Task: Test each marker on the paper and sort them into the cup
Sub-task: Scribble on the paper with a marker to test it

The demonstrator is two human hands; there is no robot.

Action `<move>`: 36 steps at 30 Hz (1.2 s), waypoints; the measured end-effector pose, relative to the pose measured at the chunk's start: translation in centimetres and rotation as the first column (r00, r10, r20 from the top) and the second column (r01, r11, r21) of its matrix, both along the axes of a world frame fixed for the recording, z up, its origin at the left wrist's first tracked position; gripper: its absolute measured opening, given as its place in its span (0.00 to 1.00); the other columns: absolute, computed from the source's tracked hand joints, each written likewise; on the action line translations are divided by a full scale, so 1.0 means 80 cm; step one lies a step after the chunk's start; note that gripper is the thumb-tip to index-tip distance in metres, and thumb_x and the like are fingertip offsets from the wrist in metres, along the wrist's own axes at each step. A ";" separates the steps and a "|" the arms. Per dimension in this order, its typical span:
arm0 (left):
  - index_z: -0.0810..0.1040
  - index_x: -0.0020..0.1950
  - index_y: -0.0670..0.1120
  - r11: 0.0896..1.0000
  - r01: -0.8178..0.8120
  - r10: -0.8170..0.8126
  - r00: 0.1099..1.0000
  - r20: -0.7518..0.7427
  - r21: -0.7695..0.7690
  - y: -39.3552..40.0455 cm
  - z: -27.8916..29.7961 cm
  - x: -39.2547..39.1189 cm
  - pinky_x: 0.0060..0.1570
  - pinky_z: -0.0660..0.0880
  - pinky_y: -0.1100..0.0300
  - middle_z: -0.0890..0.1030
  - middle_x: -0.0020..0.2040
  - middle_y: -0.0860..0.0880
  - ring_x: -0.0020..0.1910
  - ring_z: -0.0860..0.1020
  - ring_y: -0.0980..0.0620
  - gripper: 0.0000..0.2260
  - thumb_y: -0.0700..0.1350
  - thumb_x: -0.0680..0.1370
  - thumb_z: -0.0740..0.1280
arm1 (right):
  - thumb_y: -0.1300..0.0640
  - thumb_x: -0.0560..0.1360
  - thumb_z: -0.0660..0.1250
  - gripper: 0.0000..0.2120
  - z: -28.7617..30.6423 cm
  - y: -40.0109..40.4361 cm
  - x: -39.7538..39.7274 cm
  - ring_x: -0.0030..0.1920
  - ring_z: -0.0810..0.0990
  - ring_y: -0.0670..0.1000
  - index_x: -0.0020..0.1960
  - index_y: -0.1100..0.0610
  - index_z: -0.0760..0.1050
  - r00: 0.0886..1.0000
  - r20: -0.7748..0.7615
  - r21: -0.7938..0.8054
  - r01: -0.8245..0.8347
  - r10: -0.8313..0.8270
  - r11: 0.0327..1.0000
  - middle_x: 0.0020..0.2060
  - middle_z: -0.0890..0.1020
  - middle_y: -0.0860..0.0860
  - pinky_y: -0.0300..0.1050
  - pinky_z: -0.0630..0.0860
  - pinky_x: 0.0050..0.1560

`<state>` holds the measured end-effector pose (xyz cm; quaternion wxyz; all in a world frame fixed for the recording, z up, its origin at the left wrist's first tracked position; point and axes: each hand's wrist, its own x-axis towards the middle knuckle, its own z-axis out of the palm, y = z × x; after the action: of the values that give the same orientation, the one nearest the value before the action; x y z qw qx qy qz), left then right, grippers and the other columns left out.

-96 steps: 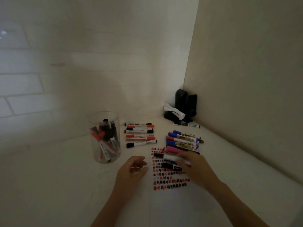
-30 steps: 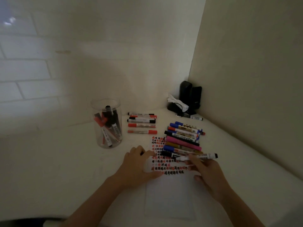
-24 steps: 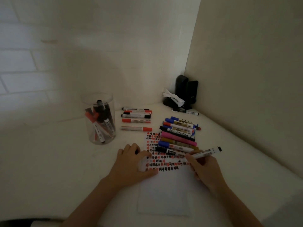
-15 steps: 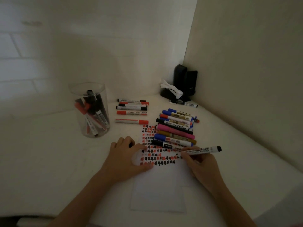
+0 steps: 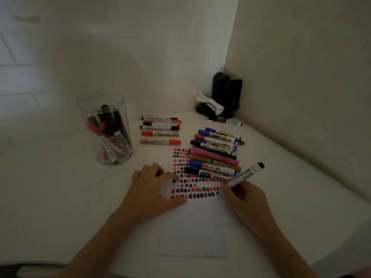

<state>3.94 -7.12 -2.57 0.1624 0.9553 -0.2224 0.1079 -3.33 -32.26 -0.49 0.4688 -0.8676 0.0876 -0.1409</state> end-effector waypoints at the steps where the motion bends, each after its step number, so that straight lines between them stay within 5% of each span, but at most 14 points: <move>1: 0.73 0.60 0.63 1.000 0.002 -0.002 1.000 0.006 -0.004 0.000 0.000 0.000 0.51 0.63 0.56 0.67 0.48 0.57 0.49 0.66 0.57 0.33 0.80 0.64 0.53 | 0.50 0.74 0.69 0.03 0.000 0.000 0.000 0.37 0.77 0.34 0.45 0.45 0.74 1.000 0.000 -0.012 0.000 0.000 1.000 0.39 0.78 0.36 0.23 0.71 0.35; 29: 0.72 0.61 0.64 1.000 -0.011 0.010 1.000 0.020 0.018 -0.001 -0.001 -0.001 0.51 0.62 0.56 0.67 0.48 0.58 0.49 0.66 0.57 0.33 0.80 0.65 0.52 | 0.49 0.73 0.70 0.05 -0.002 0.000 0.002 0.37 0.78 0.39 0.43 0.45 0.73 0.999 0.020 -0.036 0.038 -0.037 0.999 0.37 0.78 0.38 0.32 0.76 0.37; 36: 0.71 0.62 0.64 1.000 -0.006 0.006 1.000 -0.009 0.017 -0.002 0.003 -0.002 0.53 0.63 0.55 0.67 0.49 0.57 0.50 0.66 0.57 0.34 0.80 0.64 0.51 | 0.51 0.74 0.70 0.06 -0.001 0.001 0.002 0.35 0.75 0.36 0.44 0.47 0.73 1.000 -0.004 -0.049 0.019 -0.019 0.999 0.35 0.75 0.37 0.25 0.73 0.34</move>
<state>3.77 -7.30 -2.36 0.1550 0.9577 -0.2199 0.1024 -3.20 -32.19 -0.57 0.4459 -0.8782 0.0933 -0.1456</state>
